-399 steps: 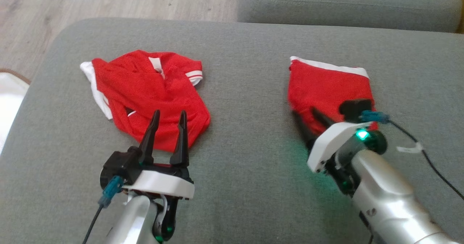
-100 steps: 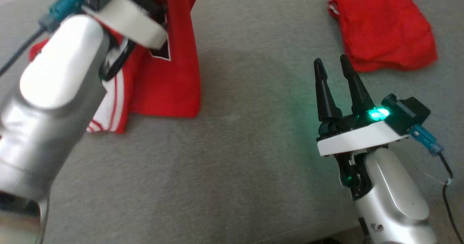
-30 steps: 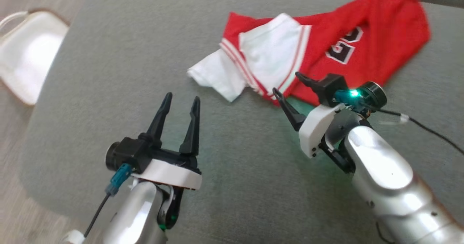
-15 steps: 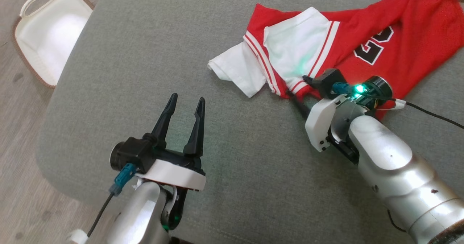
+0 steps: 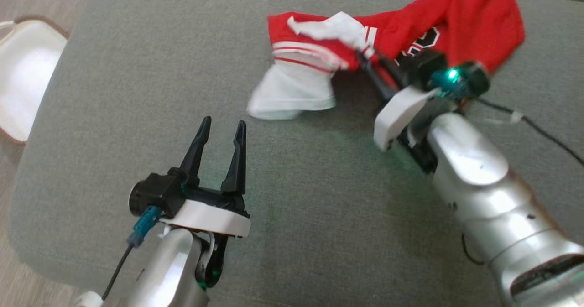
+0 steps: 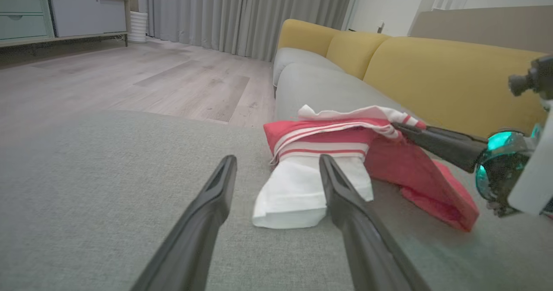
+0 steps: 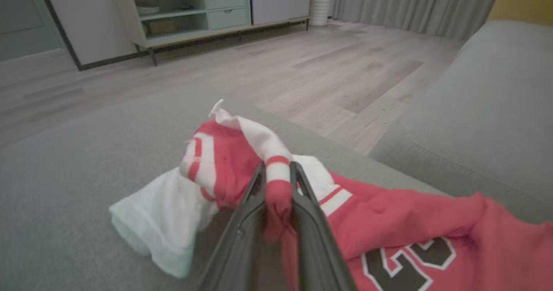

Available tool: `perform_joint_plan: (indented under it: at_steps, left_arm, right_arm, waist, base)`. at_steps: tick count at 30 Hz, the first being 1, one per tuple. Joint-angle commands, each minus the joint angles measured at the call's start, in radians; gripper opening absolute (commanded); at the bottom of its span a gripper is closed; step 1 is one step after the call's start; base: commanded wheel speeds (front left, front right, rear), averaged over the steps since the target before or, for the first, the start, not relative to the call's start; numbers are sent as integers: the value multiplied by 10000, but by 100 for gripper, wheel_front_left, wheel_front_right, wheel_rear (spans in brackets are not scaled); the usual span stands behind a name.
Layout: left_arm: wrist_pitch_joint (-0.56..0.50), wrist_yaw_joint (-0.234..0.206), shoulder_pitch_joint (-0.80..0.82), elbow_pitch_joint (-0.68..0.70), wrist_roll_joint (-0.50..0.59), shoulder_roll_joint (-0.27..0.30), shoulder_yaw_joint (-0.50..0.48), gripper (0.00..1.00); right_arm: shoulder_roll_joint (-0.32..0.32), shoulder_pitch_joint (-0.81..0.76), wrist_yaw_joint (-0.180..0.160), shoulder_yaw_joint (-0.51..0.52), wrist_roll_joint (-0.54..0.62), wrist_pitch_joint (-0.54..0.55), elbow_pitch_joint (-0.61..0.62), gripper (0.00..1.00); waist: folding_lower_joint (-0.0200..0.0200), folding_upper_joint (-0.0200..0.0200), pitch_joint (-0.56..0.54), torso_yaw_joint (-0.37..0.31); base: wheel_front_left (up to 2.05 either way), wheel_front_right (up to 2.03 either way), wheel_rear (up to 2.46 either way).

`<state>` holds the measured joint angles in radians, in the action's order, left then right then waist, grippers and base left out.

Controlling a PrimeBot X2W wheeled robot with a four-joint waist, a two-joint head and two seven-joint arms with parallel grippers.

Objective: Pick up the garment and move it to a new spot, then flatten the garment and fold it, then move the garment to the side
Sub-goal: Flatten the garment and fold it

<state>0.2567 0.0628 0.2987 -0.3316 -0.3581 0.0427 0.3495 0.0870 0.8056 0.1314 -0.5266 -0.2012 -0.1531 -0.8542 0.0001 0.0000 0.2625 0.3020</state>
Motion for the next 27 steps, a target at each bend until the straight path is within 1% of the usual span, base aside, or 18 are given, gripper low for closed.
perform_joint_plan:
  at_steps: [1,5,10,11,14,16,19,23,27]
  left_arm:
    - [51,30,172,309,98,77,-356,100]
    - [51,42,209,373,-41,76,-145,100]
    - [51,-26,365,506,-424,76,343,100]
    - [51,-26,365,506,-424,76,343,100]
    - [51,-116,477,585,-727,76,718,100]
    - [51,-181,535,606,-898,76,986,100]
    - [51,-314,605,637,-1123,76,1288,100]
    - [51,-502,566,713,-1172,76,1344,100]
    - [51,-532,463,650,-1088,76,1222,100]
  right_arm:
    - [-326,463,-7,168,94,-171,395,0]
    - [-356,1111,-7,903,253,5,572,0]
    - [-235,2330,-7,1976,723,602,313,0]
    - [-235,2330,-7,1976,723,602,313,0]
    - [50,3094,-7,2560,1011,924,-182,0]
    - [233,3577,-7,3053,1153,1152,-721,0]
    - [593,4180,-7,3380,1740,1351,-1518,0]
    - [551,4517,-7,3708,2096,1097,-2243,0]
    - [415,4342,-7,3538,2235,503,-2598,0]
  waist:
    - [-1,0,-78,-15]
    - [-1,0,-91,244]
    - [-1,0,138,1013]
    - [-1,0,138,1013]
    - [-1,0,294,1561]
    - [-1,0,363,1890]
    - [-1,0,456,2305]
    - [-1,0,512,2394]
    - [-1,0,330,2352]
  base:
    - [0,0,0]
    - [0,0,0]
    - [0,0,0]
    - [0,0,0]
    - [0,0,0]
    - [0,0,0]
    - [0,0,0]
    - [0,0,0]
    - [0,0,0]
